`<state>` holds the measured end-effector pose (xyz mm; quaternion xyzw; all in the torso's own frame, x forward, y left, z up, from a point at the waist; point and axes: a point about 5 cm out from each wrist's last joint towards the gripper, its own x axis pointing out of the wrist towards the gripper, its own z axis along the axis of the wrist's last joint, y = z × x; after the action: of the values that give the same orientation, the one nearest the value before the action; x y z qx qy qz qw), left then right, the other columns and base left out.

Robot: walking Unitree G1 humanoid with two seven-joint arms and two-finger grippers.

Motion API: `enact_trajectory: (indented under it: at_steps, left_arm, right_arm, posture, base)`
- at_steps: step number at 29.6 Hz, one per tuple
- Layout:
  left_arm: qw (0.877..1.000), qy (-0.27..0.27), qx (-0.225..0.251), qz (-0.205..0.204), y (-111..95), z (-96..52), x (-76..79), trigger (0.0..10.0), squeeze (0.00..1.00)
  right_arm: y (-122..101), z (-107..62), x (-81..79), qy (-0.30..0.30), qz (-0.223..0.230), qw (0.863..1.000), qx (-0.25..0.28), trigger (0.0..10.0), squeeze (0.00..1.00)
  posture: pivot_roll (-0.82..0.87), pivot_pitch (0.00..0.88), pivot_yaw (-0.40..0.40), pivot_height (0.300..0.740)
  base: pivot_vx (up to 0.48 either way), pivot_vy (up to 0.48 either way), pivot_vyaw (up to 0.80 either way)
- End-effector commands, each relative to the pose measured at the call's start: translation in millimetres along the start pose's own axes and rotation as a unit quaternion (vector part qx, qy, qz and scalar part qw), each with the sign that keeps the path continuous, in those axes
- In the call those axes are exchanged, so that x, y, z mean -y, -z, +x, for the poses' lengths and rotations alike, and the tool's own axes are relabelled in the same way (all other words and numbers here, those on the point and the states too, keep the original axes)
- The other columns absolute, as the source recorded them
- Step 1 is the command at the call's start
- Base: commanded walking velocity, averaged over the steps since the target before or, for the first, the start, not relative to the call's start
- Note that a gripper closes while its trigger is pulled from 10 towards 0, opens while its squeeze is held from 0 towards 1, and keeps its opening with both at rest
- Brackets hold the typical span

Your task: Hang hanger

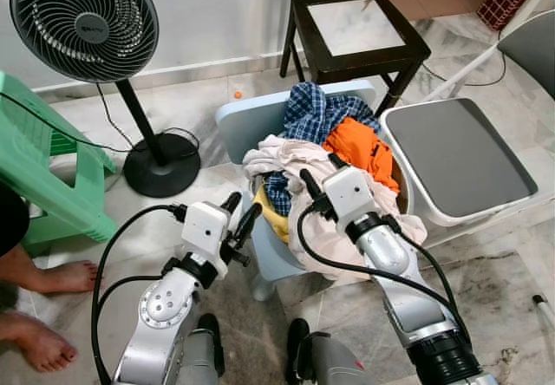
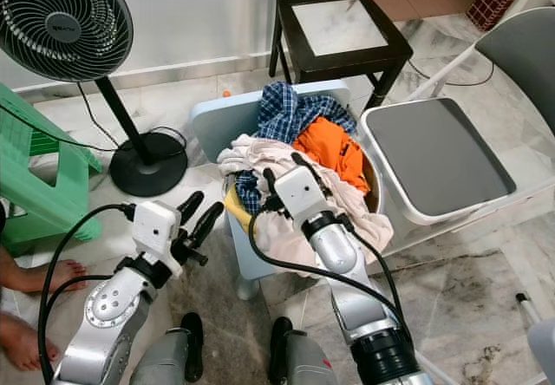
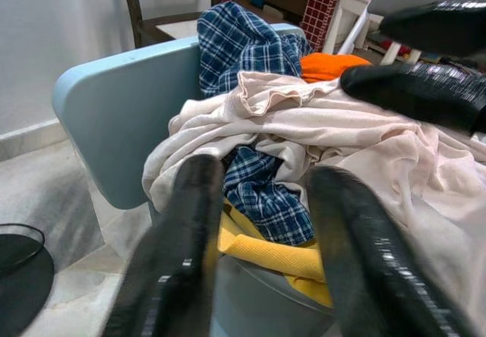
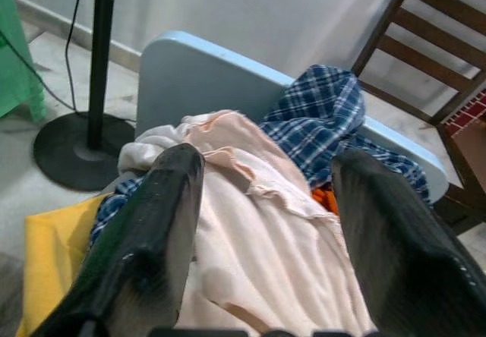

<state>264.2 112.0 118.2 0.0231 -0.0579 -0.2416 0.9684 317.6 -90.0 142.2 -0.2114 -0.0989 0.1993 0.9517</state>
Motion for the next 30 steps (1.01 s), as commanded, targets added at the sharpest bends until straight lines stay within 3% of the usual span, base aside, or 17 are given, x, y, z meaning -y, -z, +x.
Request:
enact_trajectory:
  at_steps: [1,7,14,15,16,17,18,23,24,25,30]
  left_arm:
    - [1.000,0.000,-0.007,-0.010,3.2,-2.8,2.8,10.0,1.00]
    - [1.000,-0.001,-0.005,-0.012,3.1,-3.6,3.9,10.0,1.00]
    - [1.000,0.001,-0.004,-0.012,2.8,-2.3,4.3,10.0,1.00]
    - [1.000,0.004,-0.005,-0.013,2.8,-2.0,4.8,10.0,1.00]
    - [1.000,0.005,-0.005,-0.013,2.9,-2.0,5.2,10.0,1.00]
    - [1.000,0.005,-0.005,-0.013,2.9,-2.0,5.2,10.0,1.00]
    - [1.000,0.006,-0.005,-0.013,3.1,-2.1,5.5,10.0,1.00]
    - [1.000,0.008,-0.010,-0.007,4.5,-2.1,7.4,10.0,1.00]
    - [1.000,0.007,-0.012,-0.004,5.1,-2.1,7.6,10.0,0.63]
    - [1.000,0.007,-0.014,-0.001,5.9,-2.1,7.7,10.0,0.00]
    - [1.000,0.007,-0.015,0.001,6.1,-2.1,7.3,10.0,0.00]
  right_arm:
    - [3.8,0.2,-7.3,-0.010,-0.008,1.000,-0.004,10.0,1.00]
    - [6.3,11.8,-21.7,-0.031,-0.049,0.998,-0.029,10.0,1.00]
    - [18.1,17.9,-17.5,0.006,-0.084,0.994,-0.071,10.0,1.00]
    - [20.7,18.7,-15.7,0.011,-0.095,0.992,-0.079,10.0,0.81]
    - [22.3,18.7,-14.4,0.015,-0.099,0.991,-0.083,10.0,0.19]
    - [22.3,18.7,-14.4,0.015,-0.099,0.991,-0.083,10.0,0.19]
    - [24.1,18.7,-13.2,0.018,-0.103,0.991,-0.088,10.0,0.00]
    - [33.7,17.9,-7.5,0.029,-0.115,0.987,-0.113,10.0,0.00]
    - [35.5,17.5,-6.1,0.031,-0.115,0.986,-0.116,5.4,0.00]
    - [38.9,16.1,-3.5,0.034,-0.117,0.985,-0.122,0.0,0.00]
    - [42.9,14.3,3.2,0.048,-0.113,0.984,-0.132,0.0,0.00]
  posture:
    - [0.17,0.336,-0.091,0.740]
    - [0.17,0.336,-0.092,0.740]
    - [0.17,0.331,-0.094,0.740]
    - [0.17,0.331,-0.096,0.740]
    - [0.17,0.331,-0.097,0.740]
    - [0.17,0.331,-0.097,0.740]
    - [0.17,0.331,-0.097,0.740]
    - [0.17,0.331,-0.098,0.740]
    - [0.17,0.331,-0.098,0.740]
    - [0.17,0.330,-0.099,0.740]
    - [0.17,0.330,-0.099,0.740]
  base:
    - [0.000,0.000,0.00]
    - [0.000,0.000,0.00]
    - [0.000,0.000,0.00]
    - [0.000,0.000,0.00]
    - [0.000,0.000,0.00]
    - [0.000,0.000,0.00]
    - [0.000,0.000,0.00]
    - [0.000,0.000,0.00]
    - [0.000,0.000,0.00]
    - [0.000,0.000,0.00]
    - [0.000,0.000,0.00]
